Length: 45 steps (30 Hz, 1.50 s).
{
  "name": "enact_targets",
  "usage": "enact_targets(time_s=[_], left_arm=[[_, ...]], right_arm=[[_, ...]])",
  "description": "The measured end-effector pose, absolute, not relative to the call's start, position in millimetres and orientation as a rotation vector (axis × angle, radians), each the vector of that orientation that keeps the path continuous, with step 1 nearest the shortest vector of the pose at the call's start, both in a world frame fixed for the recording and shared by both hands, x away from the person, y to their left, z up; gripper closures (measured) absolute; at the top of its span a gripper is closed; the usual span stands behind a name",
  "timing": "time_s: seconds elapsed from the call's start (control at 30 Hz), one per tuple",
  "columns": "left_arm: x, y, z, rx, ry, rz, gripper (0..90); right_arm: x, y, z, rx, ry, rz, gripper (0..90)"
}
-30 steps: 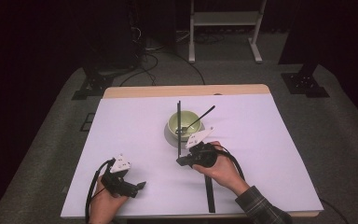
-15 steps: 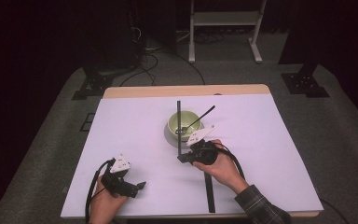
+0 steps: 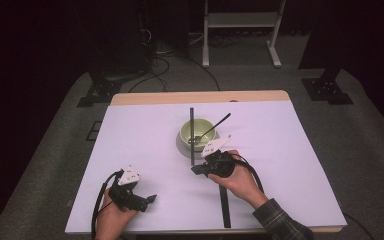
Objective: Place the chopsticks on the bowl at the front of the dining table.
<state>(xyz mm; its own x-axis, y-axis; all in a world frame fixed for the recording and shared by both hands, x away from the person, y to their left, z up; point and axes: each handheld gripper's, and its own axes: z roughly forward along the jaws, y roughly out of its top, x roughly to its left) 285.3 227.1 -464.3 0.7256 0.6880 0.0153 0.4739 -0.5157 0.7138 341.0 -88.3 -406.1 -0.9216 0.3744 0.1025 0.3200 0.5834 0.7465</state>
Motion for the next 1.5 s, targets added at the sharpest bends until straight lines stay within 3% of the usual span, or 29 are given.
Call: enact_targets(time_s=[0.4, 0.6, 0.87, 1.23, 1.5], left_arm=[[285, 227, -464, 2.215, 0.873, 0.387, 0.0], [286, 227, -464, 2.216, 0.873, 0.387, 0.0], [286, 227, -464, 2.218, 0.872, 0.387, 0.0], [286, 227, -464, 2.215, 0.874, 0.387, 0.0], [286, 227, -464, 2.214, 0.874, 0.387, 0.0]], right_arm=[[342, -124, -409, 0.695, 2.694, 1.245, 89.7], [343, -144, -411, 0.753, 2.659, 1.232, 82.9], [341, -172, -413, 0.818, 2.605, 1.229, 65.0], [332, -207, -415, 0.887, 2.494, 1.205, 25.5], [321, -232, -416, 0.944, 2.445, 1.187, 21.1]])
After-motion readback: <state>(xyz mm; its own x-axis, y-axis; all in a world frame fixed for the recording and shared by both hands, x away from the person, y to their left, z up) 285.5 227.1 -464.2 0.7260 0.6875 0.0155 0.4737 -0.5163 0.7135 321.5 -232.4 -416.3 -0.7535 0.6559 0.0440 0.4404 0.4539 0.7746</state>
